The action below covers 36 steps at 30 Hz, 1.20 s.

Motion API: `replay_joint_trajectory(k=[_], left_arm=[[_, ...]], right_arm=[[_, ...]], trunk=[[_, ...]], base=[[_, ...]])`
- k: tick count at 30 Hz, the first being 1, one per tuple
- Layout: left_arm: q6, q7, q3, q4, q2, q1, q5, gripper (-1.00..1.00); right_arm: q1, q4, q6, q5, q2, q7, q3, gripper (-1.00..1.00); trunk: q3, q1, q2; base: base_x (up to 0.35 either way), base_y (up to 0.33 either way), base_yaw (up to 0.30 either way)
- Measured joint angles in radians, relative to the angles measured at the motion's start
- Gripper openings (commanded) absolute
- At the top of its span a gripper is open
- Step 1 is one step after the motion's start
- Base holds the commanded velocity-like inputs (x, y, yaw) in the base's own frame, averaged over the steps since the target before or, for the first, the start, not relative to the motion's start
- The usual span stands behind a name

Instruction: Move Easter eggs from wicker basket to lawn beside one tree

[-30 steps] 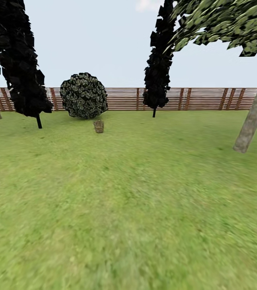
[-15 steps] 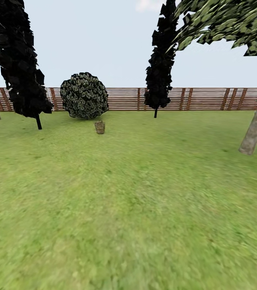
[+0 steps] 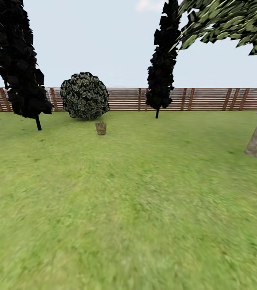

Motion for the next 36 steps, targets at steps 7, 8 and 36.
replay_joint_trajectory(k=[7, 8, 36], left_arm=[[-0.001, 0.001, 0.0, 0.0, 0.0, 0.0, 0.0, 1.0], [-0.001, 0.001, 0.0, 0.0, -0.001, 0.0, 0.0, 1.0], [-0.002, 0.001, 0.0, -0.001, -0.001, 0.0, 0.0, 1.0]], right_arm=[[0.0, 0.0, 0.0, 0.0, 0.0, 0.0, 0.0, 1.0], [0.0, 0.0, 0.0, 0.0, 0.001, 0.0, 0.0, 1.0], [0.0, 0.001, 0.0, 0.0, -0.001, -0.001, -0.001, 1.0]], trunk=[[0.0, 0.0, 0.0], [0.0, 0.0, 0.0], [-0.022, 0.0, 0.0]], base=[[0.311, 0.138, 0.0], [0.312, 0.135, 0.0], [0.312, 0.133, 0.0]])
